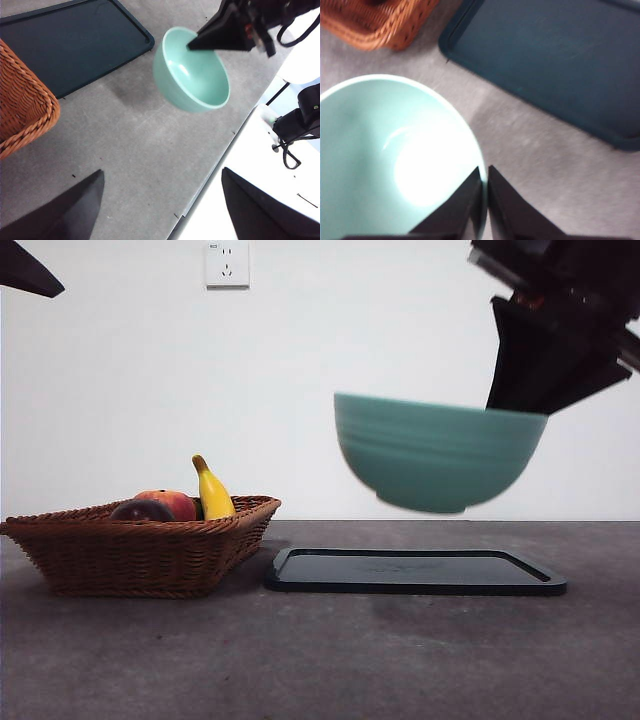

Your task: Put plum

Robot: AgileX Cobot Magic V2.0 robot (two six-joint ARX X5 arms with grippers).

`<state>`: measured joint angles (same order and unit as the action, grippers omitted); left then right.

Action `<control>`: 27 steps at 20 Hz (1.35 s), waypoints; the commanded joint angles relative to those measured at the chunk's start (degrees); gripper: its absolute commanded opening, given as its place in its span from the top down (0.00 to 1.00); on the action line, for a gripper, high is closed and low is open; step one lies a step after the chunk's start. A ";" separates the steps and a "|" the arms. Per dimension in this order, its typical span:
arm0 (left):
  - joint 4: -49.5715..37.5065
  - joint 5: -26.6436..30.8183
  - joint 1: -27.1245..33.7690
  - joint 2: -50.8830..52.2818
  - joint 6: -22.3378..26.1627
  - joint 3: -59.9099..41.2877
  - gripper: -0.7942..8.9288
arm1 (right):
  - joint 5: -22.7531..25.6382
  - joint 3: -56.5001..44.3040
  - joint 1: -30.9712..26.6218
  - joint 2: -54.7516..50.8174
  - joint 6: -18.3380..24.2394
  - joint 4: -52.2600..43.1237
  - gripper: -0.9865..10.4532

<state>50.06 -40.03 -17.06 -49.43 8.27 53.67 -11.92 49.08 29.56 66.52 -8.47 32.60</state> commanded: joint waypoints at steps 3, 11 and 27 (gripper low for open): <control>-0.28 -0.24 -0.22 -0.35 0.70 1.03 0.54 | 0.50 -2.05 1.95 3.72 -1.60 -2.64 0.91; -0.11 -0.24 -0.22 -0.35 0.70 1.03 0.54 | 2.03 -2.08 4.13 12.72 -1.57 -6.14 0.91; -0.11 -0.26 -0.22 -0.35 0.70 1.03 0.54 | 3.23 -2.10 4.48 14.99 -1.86 -5.55 0.72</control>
<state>50.37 -40.03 -17.06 -49.43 8.27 53.67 -8.80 46.61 33.58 80.84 -9.50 27.33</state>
